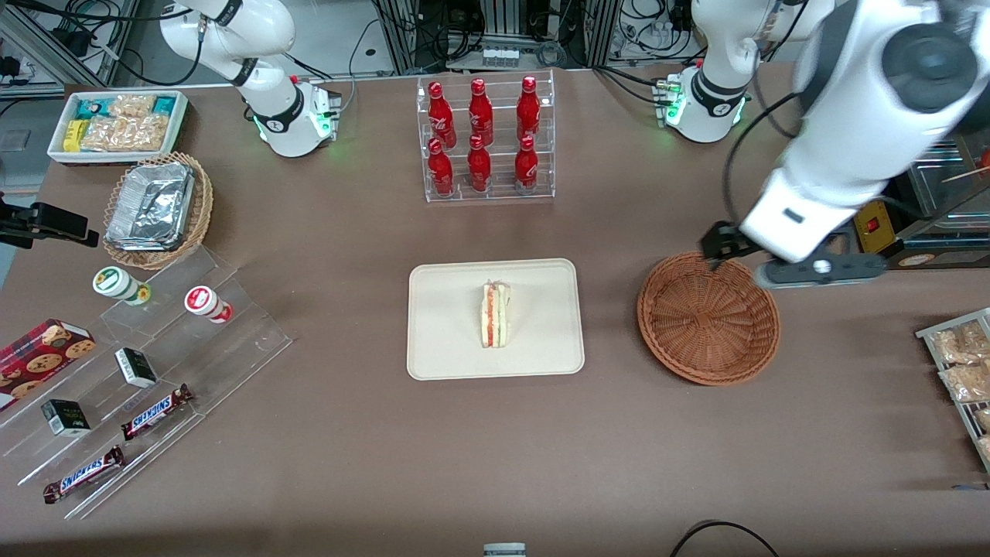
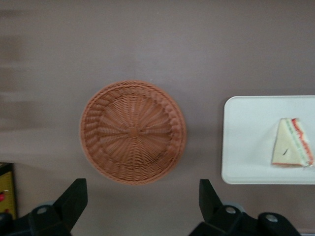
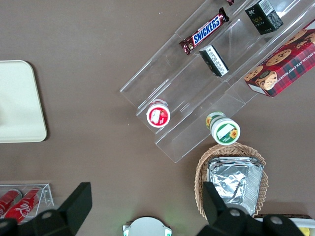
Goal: Place sandwich from basket to tray
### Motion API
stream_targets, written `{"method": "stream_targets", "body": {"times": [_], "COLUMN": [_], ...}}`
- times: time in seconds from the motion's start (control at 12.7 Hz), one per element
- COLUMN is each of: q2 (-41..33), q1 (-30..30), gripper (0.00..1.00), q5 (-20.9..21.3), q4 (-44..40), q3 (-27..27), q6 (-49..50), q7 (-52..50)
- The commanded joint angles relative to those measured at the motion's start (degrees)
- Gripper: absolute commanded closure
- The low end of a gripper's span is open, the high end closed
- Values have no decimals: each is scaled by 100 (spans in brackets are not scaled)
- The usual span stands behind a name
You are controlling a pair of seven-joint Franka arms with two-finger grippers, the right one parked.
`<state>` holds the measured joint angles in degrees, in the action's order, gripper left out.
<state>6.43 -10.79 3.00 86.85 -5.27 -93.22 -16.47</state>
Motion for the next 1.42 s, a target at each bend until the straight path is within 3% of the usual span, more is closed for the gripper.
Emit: {"method": "stream_targets", "body": {"times": [0.0, 0.39, 0.71, 0.87, 1.11, 1.34], "q2": [-396, -933, -959, -1003, -977, -916], "q1": [462, 991, 1175, 1176, 791, 772], "gripper": [0, 0, 0, 0, 0, 0], "q5": [-72, -72, -89, -107, -334, -362], "q4": [209, 666, 640, 666, 570, 561], "q3": [-62, -53, -53, -45, 533, 588], "q6": [268, 428, 471, 507, 463, 498], "q7": [792, 1874, 1902, 1902, 1902, 1902]}}
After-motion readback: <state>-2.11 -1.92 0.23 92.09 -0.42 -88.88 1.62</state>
